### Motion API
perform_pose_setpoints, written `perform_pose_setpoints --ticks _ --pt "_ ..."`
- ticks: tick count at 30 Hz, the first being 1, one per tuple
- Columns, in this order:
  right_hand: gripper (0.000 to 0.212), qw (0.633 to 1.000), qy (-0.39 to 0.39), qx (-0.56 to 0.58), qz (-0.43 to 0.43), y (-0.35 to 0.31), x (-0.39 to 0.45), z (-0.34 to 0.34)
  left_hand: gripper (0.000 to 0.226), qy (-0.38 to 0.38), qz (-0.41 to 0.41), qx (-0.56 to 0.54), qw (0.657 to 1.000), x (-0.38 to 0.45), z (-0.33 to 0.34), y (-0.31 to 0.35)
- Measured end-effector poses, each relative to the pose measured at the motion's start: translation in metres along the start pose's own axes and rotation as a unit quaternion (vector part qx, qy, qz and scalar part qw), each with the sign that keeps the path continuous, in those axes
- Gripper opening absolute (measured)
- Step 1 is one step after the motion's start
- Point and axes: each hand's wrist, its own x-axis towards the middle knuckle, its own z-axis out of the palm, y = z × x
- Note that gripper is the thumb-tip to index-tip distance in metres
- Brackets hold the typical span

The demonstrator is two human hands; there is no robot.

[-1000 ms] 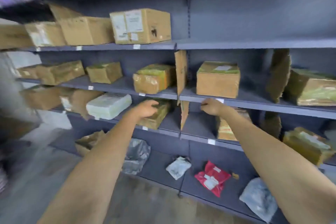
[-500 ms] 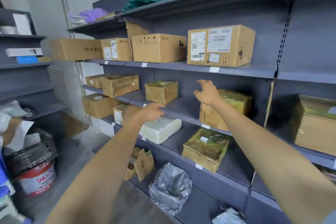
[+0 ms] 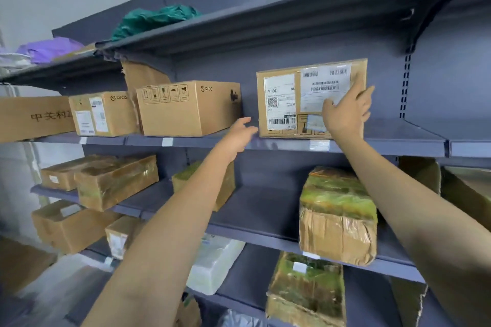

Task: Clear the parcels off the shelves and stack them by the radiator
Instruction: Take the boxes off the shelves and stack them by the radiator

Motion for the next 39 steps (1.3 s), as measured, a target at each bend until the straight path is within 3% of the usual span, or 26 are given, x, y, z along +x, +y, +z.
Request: perform_pose_setpoints --ticks 3,8,13,16,19,23,27,29,35,39 --pt "0.074 0.998 0.033 0.059 0.013 0.008 0.005 0.000 0.059 0.028 0.013 -0.039 0.999 0.036 0.007 0.014" --pt "0.049 0.990 0.022 0.114 0.082 -0.008 0.009 -0.017 0.043 -0.059 0.027 -0.099 0.993 0.076 0.017 0.030" --pt "0.027 0.976 0.167 0.127 0.053 -0.023 -0.026 -0.012 0.059 -0.057 0.030 -0.100 0.993 0.068 -0.003 0.029" --pt "0.039 0.949 0.239 0.183 0.093 -0.043 -0.049 -0.016 0.063 -0.071 0.064 -0.124 0.988 0.053 -0.031 0.020" --pt "0.044 0.930 0.249 0.228 0.142 -0.059 -0.066 -0.030 0.055 -0.059 0.106 -0.199 0.973 0.034 -0.054 0.005" --pt "0.043 0.926 0.188 0.288 0.155 -0.067 -0.081 -0.053 0.050 -0.047 0.101 -0.278 0.954 0.019 -0.071 -0.010" --pt "0.050 0.943 0.040 0.290 0.160 -0.062 -0.093 -0.074 0.053 -0.143 0.064 -0.326 0.932 0.014 -0.085 -0.005" --pt "0.049 0.945 0.009 0.281 0.167 -0.051 -0.100 -0.085 0.049 -0.195 0.051 -0.334 0.921 0.015 -0.090 -0.009" --pt "0.024 0.951 -0.087 0.217 0.201 -0.016 -0.129 -0.079 0.025 -0.342 0.049 -0.206 0.916 0.008 -0.077 -0.038" --pt "0.022 0.951 -0.077 0.215 0.209 0.010 -0.149 -0.071 0.056 -0.325 0.115 -0.163 0.925 -0.007 -0.056 -0.050"
